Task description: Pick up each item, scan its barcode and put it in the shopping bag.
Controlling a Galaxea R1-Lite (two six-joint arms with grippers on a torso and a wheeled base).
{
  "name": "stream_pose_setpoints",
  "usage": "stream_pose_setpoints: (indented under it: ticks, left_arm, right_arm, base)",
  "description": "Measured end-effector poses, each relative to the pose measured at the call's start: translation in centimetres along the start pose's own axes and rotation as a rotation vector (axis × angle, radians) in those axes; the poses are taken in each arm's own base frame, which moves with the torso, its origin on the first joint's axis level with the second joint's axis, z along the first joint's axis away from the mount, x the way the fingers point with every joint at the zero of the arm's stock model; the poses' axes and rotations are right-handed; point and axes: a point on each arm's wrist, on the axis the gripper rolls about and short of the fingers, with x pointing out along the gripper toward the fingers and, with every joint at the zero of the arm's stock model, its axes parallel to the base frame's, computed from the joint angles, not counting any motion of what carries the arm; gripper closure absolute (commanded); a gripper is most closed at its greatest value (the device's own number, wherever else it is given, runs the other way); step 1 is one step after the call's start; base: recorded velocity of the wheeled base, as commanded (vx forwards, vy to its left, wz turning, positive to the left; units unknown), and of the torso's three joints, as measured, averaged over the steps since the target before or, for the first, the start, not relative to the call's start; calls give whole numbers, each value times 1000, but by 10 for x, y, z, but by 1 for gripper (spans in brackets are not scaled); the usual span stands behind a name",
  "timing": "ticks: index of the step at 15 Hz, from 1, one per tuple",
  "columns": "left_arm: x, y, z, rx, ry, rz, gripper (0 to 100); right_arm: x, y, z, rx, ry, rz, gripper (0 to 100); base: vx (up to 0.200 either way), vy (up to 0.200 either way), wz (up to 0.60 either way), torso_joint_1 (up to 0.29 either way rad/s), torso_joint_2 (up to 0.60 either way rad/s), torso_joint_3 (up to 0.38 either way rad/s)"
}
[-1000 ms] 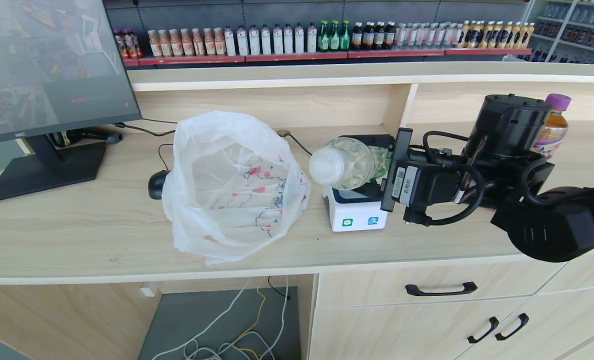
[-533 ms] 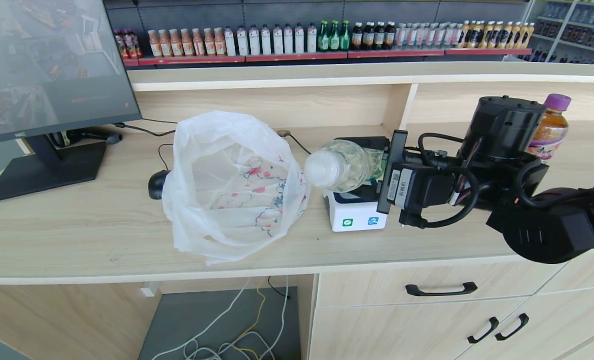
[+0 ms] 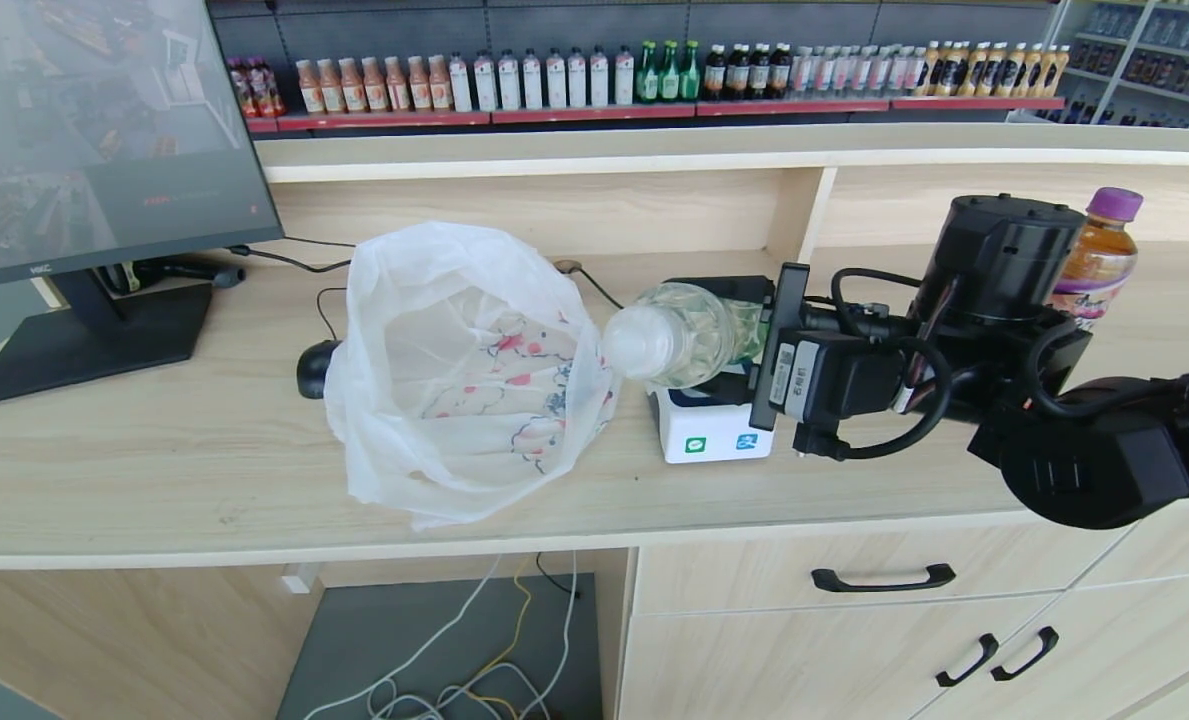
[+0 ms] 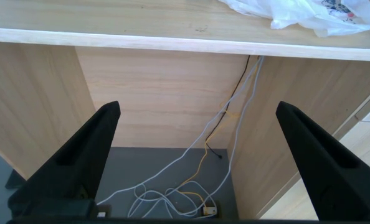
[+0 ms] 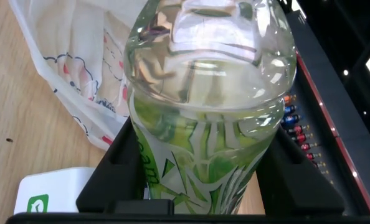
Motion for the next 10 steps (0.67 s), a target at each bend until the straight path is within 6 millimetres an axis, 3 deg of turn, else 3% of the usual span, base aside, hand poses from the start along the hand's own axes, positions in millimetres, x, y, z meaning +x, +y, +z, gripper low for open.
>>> stream_pose_setpoints:
  ticks: [10]
  left_arm:
    - [0,0,0,0,0,0,0]
  right_arm:
    - [1,-4,8,-31,-18,-10,100]
  base:
    - [0,0,0,0,0,0]
